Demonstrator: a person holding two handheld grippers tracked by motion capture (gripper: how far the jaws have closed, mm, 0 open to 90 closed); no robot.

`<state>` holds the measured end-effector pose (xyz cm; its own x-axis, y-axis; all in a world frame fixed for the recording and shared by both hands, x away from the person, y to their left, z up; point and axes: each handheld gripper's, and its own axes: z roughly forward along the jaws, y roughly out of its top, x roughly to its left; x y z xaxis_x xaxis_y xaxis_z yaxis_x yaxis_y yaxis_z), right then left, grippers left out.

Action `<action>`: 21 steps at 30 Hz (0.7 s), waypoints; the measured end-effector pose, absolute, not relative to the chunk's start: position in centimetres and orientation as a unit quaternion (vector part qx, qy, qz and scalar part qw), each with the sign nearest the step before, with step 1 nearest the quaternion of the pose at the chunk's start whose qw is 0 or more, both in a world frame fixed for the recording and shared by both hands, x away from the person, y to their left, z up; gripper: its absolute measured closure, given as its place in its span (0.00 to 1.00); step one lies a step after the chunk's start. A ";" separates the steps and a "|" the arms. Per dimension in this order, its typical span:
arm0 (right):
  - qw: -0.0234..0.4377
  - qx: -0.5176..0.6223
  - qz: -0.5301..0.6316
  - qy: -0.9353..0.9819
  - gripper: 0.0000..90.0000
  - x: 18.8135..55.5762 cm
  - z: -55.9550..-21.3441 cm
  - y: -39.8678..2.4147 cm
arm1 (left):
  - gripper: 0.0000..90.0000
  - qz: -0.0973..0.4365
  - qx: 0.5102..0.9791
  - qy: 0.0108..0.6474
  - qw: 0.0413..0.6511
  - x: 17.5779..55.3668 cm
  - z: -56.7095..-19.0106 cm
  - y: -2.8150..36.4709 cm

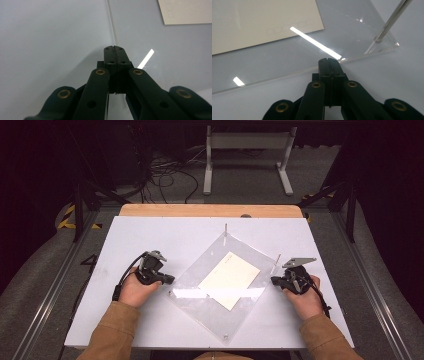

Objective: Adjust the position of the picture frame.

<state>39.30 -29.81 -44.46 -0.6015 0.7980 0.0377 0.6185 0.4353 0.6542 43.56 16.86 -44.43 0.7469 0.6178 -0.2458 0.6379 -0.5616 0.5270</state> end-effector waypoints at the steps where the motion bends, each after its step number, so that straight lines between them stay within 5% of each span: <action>1: 0.142 0.422 0.319 0.836 1.00 39.4 -44.5 -29.7 | 1.00 -0.017 0.884 0.355 0.304 43.6 -44.4 16.9; 21: 0.161 0.408 0.312 0.842 1.00 41.6 -44.5 -27.8 | 1.00 -0.013 0.872 0.375 0.316 43.4 -44.0 18.3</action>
<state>41.56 -27.76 -44.49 -0.6143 0.7889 -0.0168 0.5872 0.4712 0.6581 43.39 18.31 -43.97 0.7189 0.6450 -0.2591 0.6612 -0.5194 0.5414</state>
